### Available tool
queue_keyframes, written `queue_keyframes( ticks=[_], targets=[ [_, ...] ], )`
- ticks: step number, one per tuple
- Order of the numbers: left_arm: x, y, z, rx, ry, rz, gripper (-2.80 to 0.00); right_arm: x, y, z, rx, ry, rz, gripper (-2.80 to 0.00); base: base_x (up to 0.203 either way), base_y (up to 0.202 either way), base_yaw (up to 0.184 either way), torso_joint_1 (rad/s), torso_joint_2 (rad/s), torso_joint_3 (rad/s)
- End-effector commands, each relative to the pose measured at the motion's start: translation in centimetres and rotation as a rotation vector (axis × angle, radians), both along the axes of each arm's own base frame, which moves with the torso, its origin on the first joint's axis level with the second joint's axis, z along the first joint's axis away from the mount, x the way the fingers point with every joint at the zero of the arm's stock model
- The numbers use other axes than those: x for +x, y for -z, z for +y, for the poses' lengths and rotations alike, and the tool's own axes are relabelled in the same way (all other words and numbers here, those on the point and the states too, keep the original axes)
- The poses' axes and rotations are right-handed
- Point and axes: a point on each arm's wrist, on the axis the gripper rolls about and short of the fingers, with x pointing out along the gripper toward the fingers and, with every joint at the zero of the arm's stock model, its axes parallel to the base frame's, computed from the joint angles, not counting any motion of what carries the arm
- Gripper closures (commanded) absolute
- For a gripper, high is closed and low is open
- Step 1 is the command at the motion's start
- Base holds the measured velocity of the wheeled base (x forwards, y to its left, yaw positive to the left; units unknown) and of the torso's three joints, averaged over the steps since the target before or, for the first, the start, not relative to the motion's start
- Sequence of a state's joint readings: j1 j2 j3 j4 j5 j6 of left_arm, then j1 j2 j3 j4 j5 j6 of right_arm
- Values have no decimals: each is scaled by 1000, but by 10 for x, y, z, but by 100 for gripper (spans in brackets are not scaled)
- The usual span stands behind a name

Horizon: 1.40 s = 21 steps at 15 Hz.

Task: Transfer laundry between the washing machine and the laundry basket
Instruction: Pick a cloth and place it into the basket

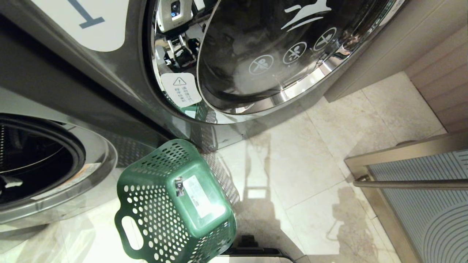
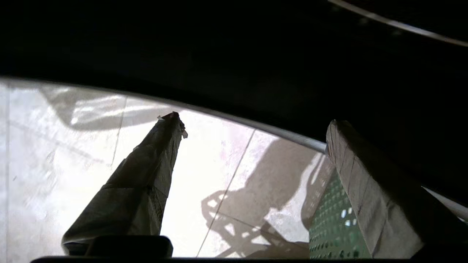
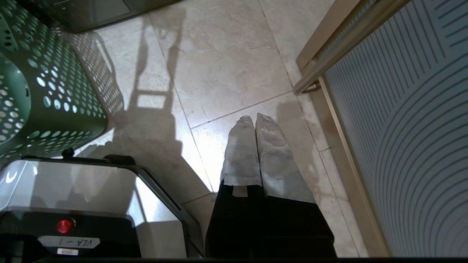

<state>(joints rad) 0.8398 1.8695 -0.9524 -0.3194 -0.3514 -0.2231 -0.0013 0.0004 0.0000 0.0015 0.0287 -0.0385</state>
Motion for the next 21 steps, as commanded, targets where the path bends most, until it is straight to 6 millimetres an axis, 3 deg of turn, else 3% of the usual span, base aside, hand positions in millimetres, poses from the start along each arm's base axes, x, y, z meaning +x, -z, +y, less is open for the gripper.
queue_keyframes(
  ticks=[1, 17, 21],
  targets=[
    [7, 3, 6, -3, 41, -31, -280, 0, 0, 0, -1, 0, 0, 0, 0, 0, 0, 0, 0, 0],
    [61, 17, 59, 234, 230, -247, -280, 0, 0, 0, 0, 0, 0, 0, 0, 0, 0, 0, 0, 0],
    [86, 18, 65, 299, 262, -302, -280, 0, 0, 0, 0, 0, 0, 0, 0, 0, 0, 0, 0, 0]
  ],
)
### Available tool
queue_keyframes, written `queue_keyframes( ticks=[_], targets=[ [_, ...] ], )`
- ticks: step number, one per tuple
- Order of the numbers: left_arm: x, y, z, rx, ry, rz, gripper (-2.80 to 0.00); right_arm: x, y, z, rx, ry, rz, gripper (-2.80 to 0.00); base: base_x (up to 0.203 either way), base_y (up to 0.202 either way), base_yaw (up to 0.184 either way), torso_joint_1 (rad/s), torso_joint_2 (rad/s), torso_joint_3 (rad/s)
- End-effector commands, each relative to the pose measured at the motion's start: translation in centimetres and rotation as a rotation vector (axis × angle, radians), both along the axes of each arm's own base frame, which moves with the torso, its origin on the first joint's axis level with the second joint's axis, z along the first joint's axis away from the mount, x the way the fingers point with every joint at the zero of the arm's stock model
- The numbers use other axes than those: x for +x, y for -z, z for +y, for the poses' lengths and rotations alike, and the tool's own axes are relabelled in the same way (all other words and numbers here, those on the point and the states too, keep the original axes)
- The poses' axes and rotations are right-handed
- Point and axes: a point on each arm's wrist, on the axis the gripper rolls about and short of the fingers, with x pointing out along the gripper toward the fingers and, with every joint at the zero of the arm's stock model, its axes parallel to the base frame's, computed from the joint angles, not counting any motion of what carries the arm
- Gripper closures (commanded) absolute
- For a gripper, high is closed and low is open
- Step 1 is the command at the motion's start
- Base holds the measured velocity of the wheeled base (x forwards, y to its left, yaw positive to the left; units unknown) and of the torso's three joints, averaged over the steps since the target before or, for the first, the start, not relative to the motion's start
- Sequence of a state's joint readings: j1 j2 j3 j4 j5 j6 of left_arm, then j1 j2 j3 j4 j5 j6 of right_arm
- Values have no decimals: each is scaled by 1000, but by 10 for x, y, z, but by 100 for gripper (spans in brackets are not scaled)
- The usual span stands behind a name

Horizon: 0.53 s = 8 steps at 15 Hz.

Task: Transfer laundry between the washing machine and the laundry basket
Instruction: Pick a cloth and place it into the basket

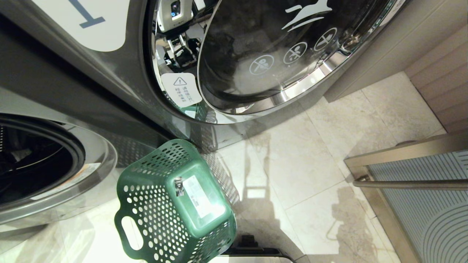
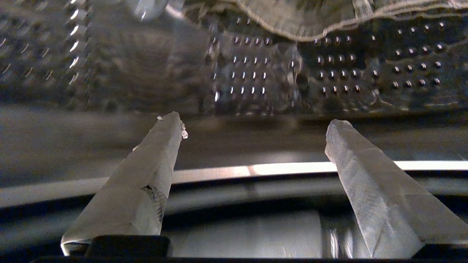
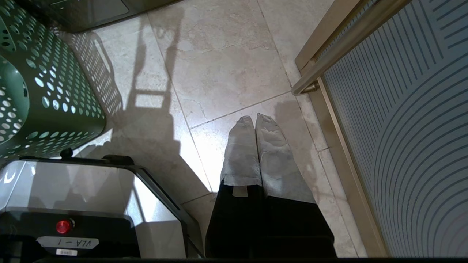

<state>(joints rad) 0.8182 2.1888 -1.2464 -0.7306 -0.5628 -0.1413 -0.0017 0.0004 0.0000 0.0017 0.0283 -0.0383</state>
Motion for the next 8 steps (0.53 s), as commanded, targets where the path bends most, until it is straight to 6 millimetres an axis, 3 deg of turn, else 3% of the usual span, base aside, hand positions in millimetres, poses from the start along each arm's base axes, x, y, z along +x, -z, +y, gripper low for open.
queue_keyframes(
  ticks=[1, 4, 8],
  targets=[
    [18, 6, 2, 14, 28, -14, -280, 0, 0, 0, -2, -1, -1, 0, 0, 0, 0, 0, 0, 0],
    [37, 9, -6, 87, 69, -1, -280, 0, 0, 0, 0, -1, -1, 0, 0, 0, 0, 0, 0, 0],
    [57, -2, -19, 154, 90, -21, -280, 0, 0, 0, 0, -1, 1, 0, 0, 0, 0, 0, 0, 0]
  ],
)
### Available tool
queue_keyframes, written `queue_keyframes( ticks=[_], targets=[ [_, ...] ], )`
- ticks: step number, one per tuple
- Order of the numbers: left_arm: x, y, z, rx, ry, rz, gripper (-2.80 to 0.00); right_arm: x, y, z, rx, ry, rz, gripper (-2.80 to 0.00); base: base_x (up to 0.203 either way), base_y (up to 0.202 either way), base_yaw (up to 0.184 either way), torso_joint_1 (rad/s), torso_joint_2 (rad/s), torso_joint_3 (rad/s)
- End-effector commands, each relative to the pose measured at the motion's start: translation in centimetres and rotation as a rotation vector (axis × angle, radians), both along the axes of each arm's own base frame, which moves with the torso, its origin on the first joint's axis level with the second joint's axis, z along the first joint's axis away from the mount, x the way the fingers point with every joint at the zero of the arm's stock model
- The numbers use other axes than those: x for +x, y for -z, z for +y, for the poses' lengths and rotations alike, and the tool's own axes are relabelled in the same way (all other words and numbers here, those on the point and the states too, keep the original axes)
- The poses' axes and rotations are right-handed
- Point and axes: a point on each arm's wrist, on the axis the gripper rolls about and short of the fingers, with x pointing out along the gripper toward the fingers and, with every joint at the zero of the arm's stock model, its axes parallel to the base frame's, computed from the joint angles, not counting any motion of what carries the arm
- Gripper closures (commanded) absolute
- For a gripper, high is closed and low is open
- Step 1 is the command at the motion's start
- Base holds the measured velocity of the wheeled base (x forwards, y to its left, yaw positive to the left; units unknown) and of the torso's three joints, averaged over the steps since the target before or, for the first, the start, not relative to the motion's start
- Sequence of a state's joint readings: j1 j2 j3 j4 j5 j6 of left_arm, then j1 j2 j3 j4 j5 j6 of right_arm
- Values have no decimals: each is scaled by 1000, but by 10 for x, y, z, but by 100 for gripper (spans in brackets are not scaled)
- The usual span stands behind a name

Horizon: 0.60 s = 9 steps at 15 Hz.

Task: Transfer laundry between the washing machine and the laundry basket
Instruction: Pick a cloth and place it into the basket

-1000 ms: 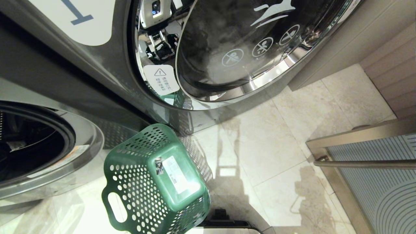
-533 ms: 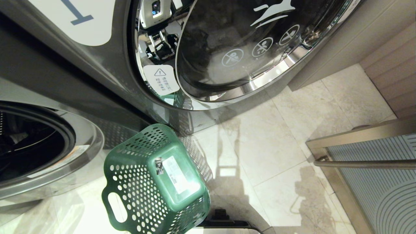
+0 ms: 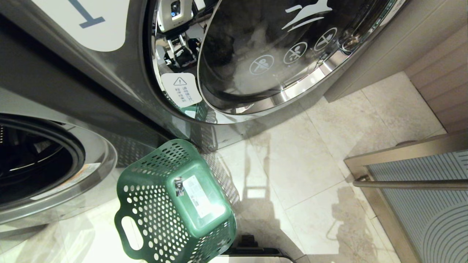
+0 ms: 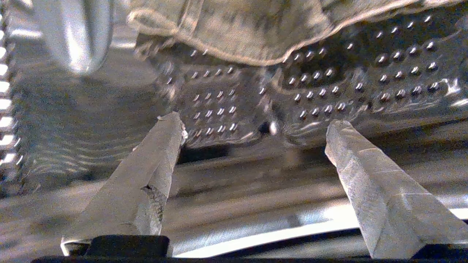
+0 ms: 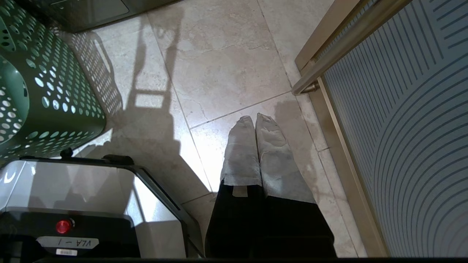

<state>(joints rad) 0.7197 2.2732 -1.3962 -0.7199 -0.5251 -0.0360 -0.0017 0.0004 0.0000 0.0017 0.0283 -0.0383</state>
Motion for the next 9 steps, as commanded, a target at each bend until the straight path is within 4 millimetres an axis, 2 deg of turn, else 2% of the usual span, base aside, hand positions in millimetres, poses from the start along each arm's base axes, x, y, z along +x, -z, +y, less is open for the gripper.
queue_keyframes(
  ticks=[1, 9],
  targets=[
    [13, 0, -11, 11, 0, -5, -280, 0, 0, 0, -2, -1, -1, 0, 0, 0, 0, 0, 0, 0],
    [28, -11, -30, 46, -9, -29, -280, 0, 0, 0, -1, -1, -1, 0, 0, 0, 0, 0, 0, 0]
  ],
)
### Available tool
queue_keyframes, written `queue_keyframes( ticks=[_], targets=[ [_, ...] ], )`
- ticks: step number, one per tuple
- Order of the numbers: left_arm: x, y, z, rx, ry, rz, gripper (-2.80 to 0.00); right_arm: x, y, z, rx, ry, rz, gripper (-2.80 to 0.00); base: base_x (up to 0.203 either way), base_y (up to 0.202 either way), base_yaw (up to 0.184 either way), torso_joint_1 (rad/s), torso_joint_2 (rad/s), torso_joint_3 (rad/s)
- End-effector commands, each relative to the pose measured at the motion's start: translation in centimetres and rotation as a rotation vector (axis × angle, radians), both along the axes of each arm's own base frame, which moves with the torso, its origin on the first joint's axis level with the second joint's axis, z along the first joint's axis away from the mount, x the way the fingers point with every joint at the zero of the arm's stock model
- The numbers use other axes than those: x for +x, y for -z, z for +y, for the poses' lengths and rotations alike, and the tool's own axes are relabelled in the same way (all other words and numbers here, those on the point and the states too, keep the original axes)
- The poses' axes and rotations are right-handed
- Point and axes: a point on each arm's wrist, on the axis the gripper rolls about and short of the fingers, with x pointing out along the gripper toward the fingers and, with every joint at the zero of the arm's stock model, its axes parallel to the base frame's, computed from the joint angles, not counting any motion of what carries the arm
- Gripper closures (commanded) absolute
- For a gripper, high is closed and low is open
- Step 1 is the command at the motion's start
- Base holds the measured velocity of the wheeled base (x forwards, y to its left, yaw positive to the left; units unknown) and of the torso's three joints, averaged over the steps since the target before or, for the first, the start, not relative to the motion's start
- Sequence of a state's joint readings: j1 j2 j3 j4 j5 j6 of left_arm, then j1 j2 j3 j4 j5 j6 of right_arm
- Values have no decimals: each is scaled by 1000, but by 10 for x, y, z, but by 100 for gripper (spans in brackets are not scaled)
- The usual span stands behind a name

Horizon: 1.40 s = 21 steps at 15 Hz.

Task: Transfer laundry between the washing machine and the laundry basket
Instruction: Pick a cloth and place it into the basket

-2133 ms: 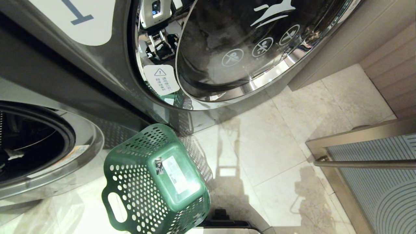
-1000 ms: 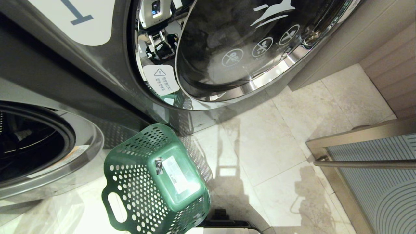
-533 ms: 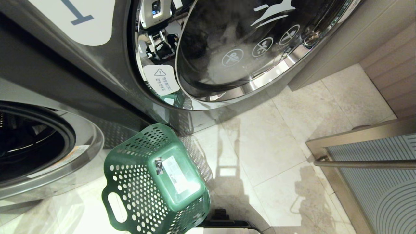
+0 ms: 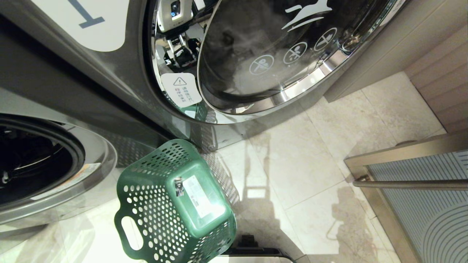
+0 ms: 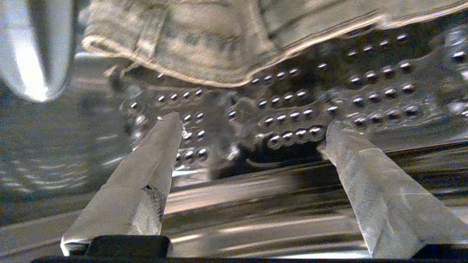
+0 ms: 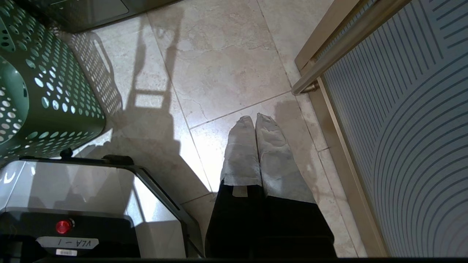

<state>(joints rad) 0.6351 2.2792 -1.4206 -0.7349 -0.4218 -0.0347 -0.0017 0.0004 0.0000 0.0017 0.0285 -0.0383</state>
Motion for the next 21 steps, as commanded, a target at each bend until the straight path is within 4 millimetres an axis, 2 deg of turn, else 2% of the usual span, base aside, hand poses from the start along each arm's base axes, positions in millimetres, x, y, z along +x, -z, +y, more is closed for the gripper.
queue_keyframes(
  ticks=[1, 4, 12, 16, 21],
  targets=[
    [3, -5, -5, 25, -2, -9, -280, 0, 0, 0, -2, -1, 1, 0, 0, 0, 0, 0, 0, 0],
    [8, -4, -11, 68, -98, 13, -280, 0, 0, 0, -2, -1, -1, 0, 0, 0, 0, 0, 0, 0],
    [6, -8, -10, 76, -104, 12, -280, 0, 0, 0, -2, -1, -1, 0, 0, 0, 0, 0, 0, 0],
    [15, -12, -14, 86, -81, -18, -280, 0, 0, 0, -2, -1, -1, 0, 0, 0, 0, 0, 0, 0],
    [20, -8, -16, 88, -65, -30, -280, 0, 0, 0, 0, -1, 0, 0, 0, 0, 0, 0, 0, 0]
  ],
)
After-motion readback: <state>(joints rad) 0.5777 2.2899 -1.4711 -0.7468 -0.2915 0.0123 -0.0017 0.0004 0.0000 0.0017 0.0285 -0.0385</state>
